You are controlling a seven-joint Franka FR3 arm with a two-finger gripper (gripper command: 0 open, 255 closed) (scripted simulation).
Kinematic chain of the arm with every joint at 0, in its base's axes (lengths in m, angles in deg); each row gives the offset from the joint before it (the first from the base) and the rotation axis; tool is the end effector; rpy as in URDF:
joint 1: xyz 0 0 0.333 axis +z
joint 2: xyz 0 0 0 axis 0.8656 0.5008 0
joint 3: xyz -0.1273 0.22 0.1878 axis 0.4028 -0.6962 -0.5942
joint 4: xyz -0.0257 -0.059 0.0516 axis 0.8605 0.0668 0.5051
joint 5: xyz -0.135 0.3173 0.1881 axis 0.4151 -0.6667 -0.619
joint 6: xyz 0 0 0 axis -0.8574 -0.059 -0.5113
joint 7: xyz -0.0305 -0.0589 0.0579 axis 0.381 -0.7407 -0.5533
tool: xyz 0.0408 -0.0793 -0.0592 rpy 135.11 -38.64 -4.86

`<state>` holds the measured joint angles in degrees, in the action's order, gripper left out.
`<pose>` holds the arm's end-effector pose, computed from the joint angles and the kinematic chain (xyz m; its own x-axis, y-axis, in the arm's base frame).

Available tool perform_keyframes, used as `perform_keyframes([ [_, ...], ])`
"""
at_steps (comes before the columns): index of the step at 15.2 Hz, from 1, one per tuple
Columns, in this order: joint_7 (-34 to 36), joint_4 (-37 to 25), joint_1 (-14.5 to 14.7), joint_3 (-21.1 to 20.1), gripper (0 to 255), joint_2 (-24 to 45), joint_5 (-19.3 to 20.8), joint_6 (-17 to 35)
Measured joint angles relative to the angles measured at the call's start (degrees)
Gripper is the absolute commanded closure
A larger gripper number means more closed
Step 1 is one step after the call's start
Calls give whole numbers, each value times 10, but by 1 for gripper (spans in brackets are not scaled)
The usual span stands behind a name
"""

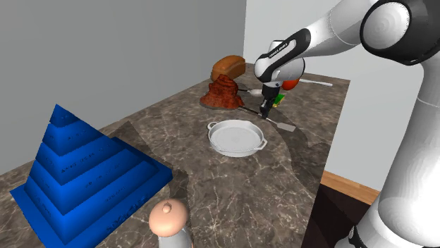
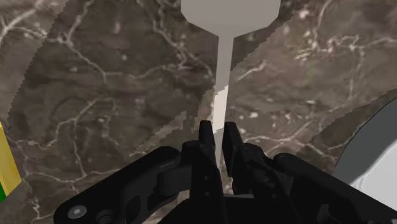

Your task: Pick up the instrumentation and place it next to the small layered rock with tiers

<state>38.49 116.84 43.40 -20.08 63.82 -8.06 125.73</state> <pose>0.4759 -0.3296 0.3510 0.9976 0.0172 0.0665 0.0173 -0.9999 -0.0007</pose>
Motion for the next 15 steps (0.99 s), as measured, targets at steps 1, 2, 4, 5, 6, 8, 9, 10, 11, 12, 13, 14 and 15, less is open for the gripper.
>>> perform_keyframes([
  [1, 0, 0, 0, 0, 255, 0, 0, 0],
  [2, 0, 0, 0, 0, 255, 0, 0, 0],
  [4, 0, 0, 0, 0, 0, 0, 0, 0],
  [5, 0, 0, 0, 0, 0, 0, 0, 1],
  [6, 0, 0, 0, 0, 0, 1, 0, 1],
  [8, 0, 0, 0, 0, 0, 1, 0, 1],
  [9, 0, 0, 0, 0, 0, 1, 0, 1],
  [10, 2, -4, 0, 1, 0, -5, 3, -8],
  [11, 5, -8, 1, 2, 0, -12, 7, -20],
  [12, 8, -10, 2, 3, 0, -24, 13, -32],
  [13, 13, -19, 3, 4, 0, -32, 17, -48],
  [14, 13, -22, 3, 4, 0, -36, 19, -55],
  [15, 14, -23, 3, 5, 0, -39, 21, -59],
])
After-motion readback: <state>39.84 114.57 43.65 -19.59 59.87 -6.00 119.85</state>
